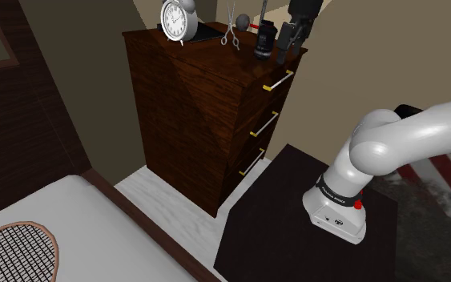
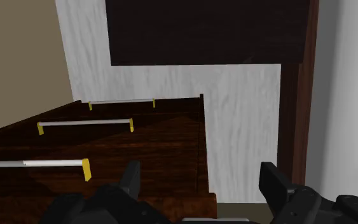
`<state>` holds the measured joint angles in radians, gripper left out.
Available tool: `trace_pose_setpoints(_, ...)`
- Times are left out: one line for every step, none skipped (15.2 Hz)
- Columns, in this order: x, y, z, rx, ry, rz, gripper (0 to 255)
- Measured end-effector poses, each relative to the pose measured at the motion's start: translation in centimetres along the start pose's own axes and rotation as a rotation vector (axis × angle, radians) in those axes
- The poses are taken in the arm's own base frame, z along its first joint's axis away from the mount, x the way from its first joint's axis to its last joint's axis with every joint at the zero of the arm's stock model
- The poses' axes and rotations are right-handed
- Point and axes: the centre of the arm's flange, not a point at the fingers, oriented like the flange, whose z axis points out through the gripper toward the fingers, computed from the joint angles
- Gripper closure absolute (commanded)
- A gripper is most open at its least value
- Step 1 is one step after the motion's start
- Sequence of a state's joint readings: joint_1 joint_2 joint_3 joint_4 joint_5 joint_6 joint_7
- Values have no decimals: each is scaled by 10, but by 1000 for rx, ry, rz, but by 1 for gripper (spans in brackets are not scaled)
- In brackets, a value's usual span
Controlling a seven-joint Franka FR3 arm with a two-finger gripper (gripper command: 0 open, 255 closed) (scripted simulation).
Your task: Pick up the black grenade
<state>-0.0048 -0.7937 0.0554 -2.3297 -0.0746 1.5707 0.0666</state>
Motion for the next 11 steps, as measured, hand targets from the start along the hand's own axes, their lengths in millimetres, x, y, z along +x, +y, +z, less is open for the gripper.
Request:
trace_pose_setpoints(0, 0, 0, 0, 0, 0, 0)
trace_pose_setpoints(1, 7, 0, 1, 1, -8, 0)
trace_pose_setpoints(5, 15, -2, 3, 3, -24, 0)
trace_pose_setpoints(10, 25, -2, 6, 4, -41, 0)
trace_pose_setpoints(14, 39, -1, 8, 5, -60, 0)
trace_pose_setpoints(18, 50, -2, 10, 7, -80, 0)
trace_pose_setpoints(24, 63, -2, 13, 9, -100, 0)
trace_pose_setpoints(29, 75, -2, 15, 10, -121, 0)
trace_pose_setpoints(35, 86, -2, 17, 12, -142, 0)
trace_pose_setpoints(43, 96, -2, 20, 14, -163, 0)
trace_pose_setpoints(49, 110, -1, 22, 16, -183, 0)
